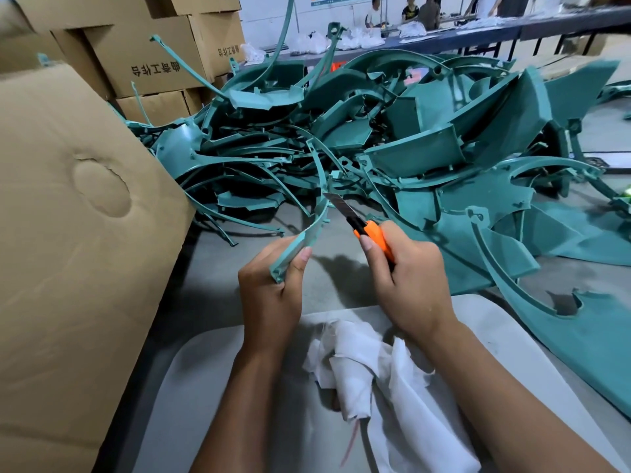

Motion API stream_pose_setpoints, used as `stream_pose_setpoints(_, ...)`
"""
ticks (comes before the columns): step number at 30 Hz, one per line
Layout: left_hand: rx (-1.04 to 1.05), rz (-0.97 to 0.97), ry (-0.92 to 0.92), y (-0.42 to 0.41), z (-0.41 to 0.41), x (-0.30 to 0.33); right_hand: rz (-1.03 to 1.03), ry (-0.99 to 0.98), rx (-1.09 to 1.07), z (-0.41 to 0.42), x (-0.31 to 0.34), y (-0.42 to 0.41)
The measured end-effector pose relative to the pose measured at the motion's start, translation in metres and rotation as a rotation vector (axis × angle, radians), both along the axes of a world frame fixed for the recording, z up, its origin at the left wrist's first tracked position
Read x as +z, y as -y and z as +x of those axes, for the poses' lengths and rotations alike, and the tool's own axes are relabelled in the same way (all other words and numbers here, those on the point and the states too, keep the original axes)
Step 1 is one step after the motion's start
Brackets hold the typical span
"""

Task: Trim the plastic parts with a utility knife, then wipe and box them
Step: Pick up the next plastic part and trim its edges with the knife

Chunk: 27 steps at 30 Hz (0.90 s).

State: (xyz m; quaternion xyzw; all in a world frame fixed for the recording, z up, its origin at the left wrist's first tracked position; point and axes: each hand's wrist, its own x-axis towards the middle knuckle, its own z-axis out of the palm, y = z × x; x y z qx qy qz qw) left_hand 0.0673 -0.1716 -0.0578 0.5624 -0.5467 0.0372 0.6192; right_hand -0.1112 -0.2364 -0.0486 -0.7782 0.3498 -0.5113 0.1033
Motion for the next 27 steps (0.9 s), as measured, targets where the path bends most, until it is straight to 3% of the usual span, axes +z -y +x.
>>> stream_pose_setpoints(2, 0.01, -0.013, -0.013, 0.0, 0.0, -0.002, 0.006, 0.011, -0.036, 0.001, -0.003, 0.0)
stream_pose_setpoints(7, 0.025, -0.135, -0.243, -0.006, -0.009, 0.011, 0.089, 0.141, -0.131, -0.008, -0.002, 0.014)
stream_pose_setpoints(9, 0.046, -0.214, -0.475, -0.006, -0.015, 0.02, 0.037, 0.158, -0.083, -0.01, 0.0, 0.012)
stream_pose_setpoints(12, -0.028, -0.327, -0.965, -0.004, -0.004, 0.025, -0.064, 0.191, -0.04, -0.008, 0.004, 0.003)
stream_pose_setpoints(19, -0.499, -0.175, -1.444, -0.009, 0.005, 0.027, -0.045, 0.325, -0.065, -0.004, 0.005, -0.006)
stream_pose_setpoints(21, -0.671, -0.08, -1.582, -0.007, -0.005, 0.026, 0.078, 0.369, 0.053, -0.003, 0.005, -0.009)
stream_pose_setpoints(24, -0.785, 0.203, -1.6, -0.005, -0.031, 0.029, 0.448, 0.452, 0.347, -0.001, 0.006, -0.011)
stream_pose_setpoints(27, -0.843, 0.122, -1.592, 0.001, -0.046, 0.029, 0.541, 0.456, 0.495, -0.002, 0.004, -0.005)
